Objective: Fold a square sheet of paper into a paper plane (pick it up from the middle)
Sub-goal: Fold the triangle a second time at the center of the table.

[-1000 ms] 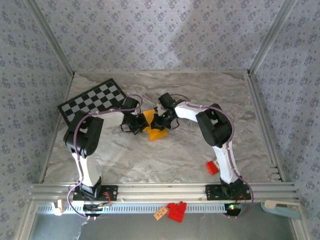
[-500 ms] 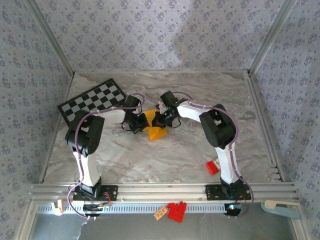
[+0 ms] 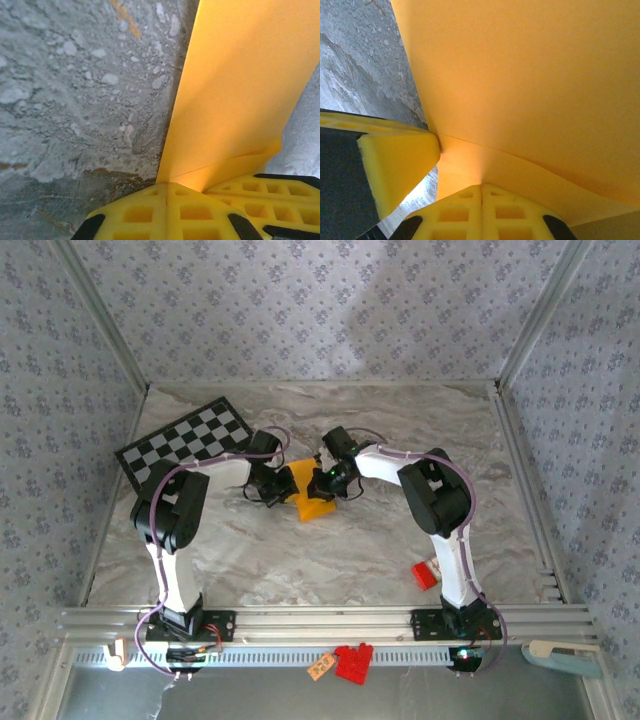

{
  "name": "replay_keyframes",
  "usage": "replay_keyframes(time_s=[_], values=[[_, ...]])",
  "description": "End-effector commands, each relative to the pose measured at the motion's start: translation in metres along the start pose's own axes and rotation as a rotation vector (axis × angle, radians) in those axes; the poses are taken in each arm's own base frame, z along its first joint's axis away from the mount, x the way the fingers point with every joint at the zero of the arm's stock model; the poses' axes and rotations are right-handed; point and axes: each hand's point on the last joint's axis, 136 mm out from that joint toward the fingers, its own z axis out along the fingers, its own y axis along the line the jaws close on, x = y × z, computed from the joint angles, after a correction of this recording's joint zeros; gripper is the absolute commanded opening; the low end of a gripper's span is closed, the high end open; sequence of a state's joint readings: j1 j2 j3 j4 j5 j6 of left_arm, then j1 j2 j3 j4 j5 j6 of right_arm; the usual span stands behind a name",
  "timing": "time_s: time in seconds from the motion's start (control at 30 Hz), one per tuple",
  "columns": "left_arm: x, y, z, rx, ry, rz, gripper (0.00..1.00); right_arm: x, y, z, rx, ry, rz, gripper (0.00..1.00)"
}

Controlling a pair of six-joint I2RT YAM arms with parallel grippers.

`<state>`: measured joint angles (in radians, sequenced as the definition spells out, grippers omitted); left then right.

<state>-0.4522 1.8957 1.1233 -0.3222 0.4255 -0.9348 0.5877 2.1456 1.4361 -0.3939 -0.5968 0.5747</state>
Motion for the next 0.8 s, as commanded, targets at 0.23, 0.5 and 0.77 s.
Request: replay_keyframes(time_s=[0.23,0.5,0.77], values=[[0.032,-0.035,-0.029,0.127,-0.017,0.063,0.14,0.029,-0.071,0.022,0.211,0.08,0.113,0.02],[0.052,-0.023,-0.012,0.128,0.034,0.072,0.1,0.025,-0.073,0.022,0.203,0.078,0.128,0.02],[0.055,-0.019,-0.004,0.103,0.071,0.11,0.09,0.021,-0.071,0.022,0.193,0.076,0.132,0.02]])
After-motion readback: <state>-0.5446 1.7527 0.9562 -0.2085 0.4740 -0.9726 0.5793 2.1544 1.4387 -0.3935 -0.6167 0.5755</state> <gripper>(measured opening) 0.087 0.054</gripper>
